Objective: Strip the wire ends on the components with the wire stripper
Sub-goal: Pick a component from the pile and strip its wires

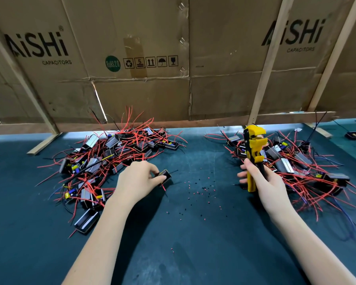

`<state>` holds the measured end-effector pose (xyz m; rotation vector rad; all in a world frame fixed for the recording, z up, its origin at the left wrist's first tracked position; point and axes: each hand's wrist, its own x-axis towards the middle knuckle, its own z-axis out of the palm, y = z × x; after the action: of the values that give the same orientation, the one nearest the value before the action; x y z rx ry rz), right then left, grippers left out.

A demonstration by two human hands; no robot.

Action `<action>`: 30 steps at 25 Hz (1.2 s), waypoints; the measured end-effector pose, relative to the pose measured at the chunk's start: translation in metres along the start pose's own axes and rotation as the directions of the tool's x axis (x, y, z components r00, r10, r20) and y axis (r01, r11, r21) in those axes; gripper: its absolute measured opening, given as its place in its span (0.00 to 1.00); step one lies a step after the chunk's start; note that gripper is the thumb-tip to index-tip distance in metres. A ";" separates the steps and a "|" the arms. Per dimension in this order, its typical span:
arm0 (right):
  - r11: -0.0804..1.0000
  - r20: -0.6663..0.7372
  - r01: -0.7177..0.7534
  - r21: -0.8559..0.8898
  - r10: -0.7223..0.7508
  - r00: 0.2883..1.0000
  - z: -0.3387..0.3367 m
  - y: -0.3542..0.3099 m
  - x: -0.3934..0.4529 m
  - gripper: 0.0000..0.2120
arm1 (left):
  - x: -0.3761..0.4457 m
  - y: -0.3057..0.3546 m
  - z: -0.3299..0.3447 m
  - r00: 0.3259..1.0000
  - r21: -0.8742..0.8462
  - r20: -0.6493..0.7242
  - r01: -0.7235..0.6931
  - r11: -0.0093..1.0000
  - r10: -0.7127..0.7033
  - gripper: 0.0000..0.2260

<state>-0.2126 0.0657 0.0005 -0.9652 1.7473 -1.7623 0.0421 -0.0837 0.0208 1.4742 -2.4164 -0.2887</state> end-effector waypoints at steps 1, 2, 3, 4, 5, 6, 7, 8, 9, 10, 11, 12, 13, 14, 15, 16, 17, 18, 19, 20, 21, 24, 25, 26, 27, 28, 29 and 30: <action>1.000 -0.003 -0.008 0.012 0.008 1.000 0.000 0.000 0.001 0.25 | 0.000 -0.003 -0.003 0.999 -0.006 0.021 0.028 1.000 -0.028 0.12; 1.000 -0.005 -0.017 0.024 0.017 1.000 -0.001 0.000 0.002 0.26 | 0.000 -0.005 -0.005 0.998 0.000 0.041 0.043 0.999 -0.043 0.15; 0.999 -0.006 -0.027 0.035 0.027 1.000 -0.001 0.000 0.002 0.27 | 0.000 -0.006 -0.007 0.997 0.000 0.055 0.048 0.999 -0.048 0.15; 0.998 -0.009 -0.035 0.048 0.036 0.999 -0.002 0.000 0.003 0.28 | 0.001 -0.007 -0.009 0.998 -0.023 0.054 0.043 0.999 -0.041 0.12; 0.997 -0.013 -0.041 0.058 0.042 0.999 -0.002 0.001 0.003 0.28 | 0.002 -0.008 -0.010 0.999 -0.059 0.048 0.021 0.998 -0.018 0.07; 0.997 -0.016 -0.044 0.063 0.045 0.999 -0.003 0.001 0.004 0.28 | 0.002 -0.008 -0.011 0.999 -0.093 0.039 -0.026 0.995 0.030 0.06; 0.997 -0.021 -0.046 0.063 0.048 0.999 -0.003 0.001 0.004 0.27 | 0.002 -0.008 -0.010 0.996 -0.122 0.035 -0.081 0.989 0.086 0.09; 0.997 -0.024 -0.049 0.059 0.050 0.998 -0.003 0.002 0.005 0.24 | 0.003 -0.008 -0.010 0.989 -0.144 0.039 -0.133 0.981 0.140 0.13; 0.997 -0.025 -0.050 0.055 0.052 0.998 -0.003 0.002 0.005 0.22 | 0.003 -0.007 -0.009 0.983 -0.149 0.046 -0.169 0.974 0.177 0.16; 0.998 -0.024 -0.050 0.050 0.051 0.998 -0.003 0.003 0.006 0.19 | 0.003 -0.007 -0.007 0.978 -0.148 0.057 -0.190 0.971 0.200 0.19; 0.998 -0.021 -0.046 0.045 0.047 0.999 -0.003 0.003 0.006 0.18 | 0.003 -0.006 -0.004 0.977 -0.143 0.074 -0.189 0.972 0.201 0.21; 0.998 -0.016 -0.040 0.042 0.041 0.999 -0.003 0.003 0.006 0.17 | 0.003 -0.005 0.000 0.978 -0.145 0.080 -0.180 0.973 0.193 0.23; 0.999 -0.011 -0.034 0.040 0.034 0.999 -0.003 0.002 0.005 0.18 | 0.003 -0.004 0.003 0.982 -0.153 0.072 -0.164 0.974 0.177 0.22; 0.999 -0.009 -0.028 0.039 0.028 1.000 -0.002 0.002 0.004 0.19 | 0.004 -0.003 0.005 0.987 -0.181 0.043 -0.144 0.973 0.154 0.21; 0.999 -0.008 -0.024 0.035 0.024 1.000 -0.002 0.002 0.003 0.20 | 0.004 -0.002 0.007 0.992 -0.224 0.010 -0.118 0.967 0.123 0.18; 0.999 -0.006 -0.022 0.031 0.022 1.000 -0.002 0.002 0.003 0.20 | 0.004 0.000 0.009 0.995 -0.273 -0.016 -0.098 0.957 0.097 0.15; 0.999 -0.004 -0.022 0.027 0.022 1.000 -0.002 0.001 0.003 0.20 | 0.004 0.002 0.010 0.997 -0.307 -0.026 -0.081 0.948 0.077 0.12; 1.000 -0.002 -0.021 0.023 0.021 1.000 -0.002 0.001 0.003 0.20 | 0.004 0.003 0.011 0.997 -0.325 -0.028 -0.076 0.943 0.071 0.09; 1.000 -0.002 -0.022 0.018 0.022 1.000 -0.002 0.002 0.003 0.19 | 0.003 0.004 0.012 0.997 -0.328 -0.021 -0.075 0.942 0.072 0.07; 1.000 0.001 -0.023 0.011 0.023 1.000 -0.002 0.002 0.003 0.17 | 0.003 0.005 0.013 0.997 -0.328 -0.018 -0.078 0.941 0.077 0.05; 1.000 0.006 -0.025 -0.001 0.025 1.000 -0.002 0.003 0.003 0.15 | 0.002 0.007 0.014 0.997 -0.329 -0.017 -0.077 0.941 0.076 0.02; 0.995 0.041 -0.022 -0.092 0.026 0.999 -0.004 0.007 0.003 0.12 | 0.002 0.008 0.014 0.999 -0.381 -0.006 -0.044 0.923 0.045 0.03; 0.990 0.065 -0.016 -0.140 0.025 0.998 -0.005 0.008 0.003 0.12 | 0.002 0.009 0.012 0.999 -0.441 0.009 -0.026 0.897 0.033 0.04; 0.982 0.088 -0.004 -0.190 0.021 0.996 -0.004 0.008 0.001 0.12 | 0.002 0.009 0.010 0.999 -0.525 0.029 -0.009 0.851 0.028 0.05; 0.970 0.104 0.016 -0.244 0.010 0.995 -0.003 0.009 -0.001 0.12 | 0.001 0.011 0.008 0.998 -0.616 0.050 0.005 0.787 0.033 0.05; 0.950 0.108 0.049 -0.307 -0.016 0.994 0.001 0.009 -0.003 0.13 | 0.000 0.012 0.006 0.997 -0.691 0.066 0.009 0.722 0.050 0.06; 0.918 0.100 0.097 -0.386 -0.062 0.993 0.005 0.009 -0.006 0.13 | -0.001 0.015 0.004 0.994 -0.743 0.077 0.004 0.669 0.080 0.07; 0.864 0.079 0.152 -0.481 -0.130 0.988 0.009 0.010 -0.009 0.14 | -0.003 0.019 0.003 0.989 -0.779 0.085 -0.009 0.627 0.121 0.08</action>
<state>-0.2014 0.0652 -0.0114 -1.3542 2.1940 -1.3841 0.0266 -0.0727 0.0237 0.9563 -1.9631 -1.2714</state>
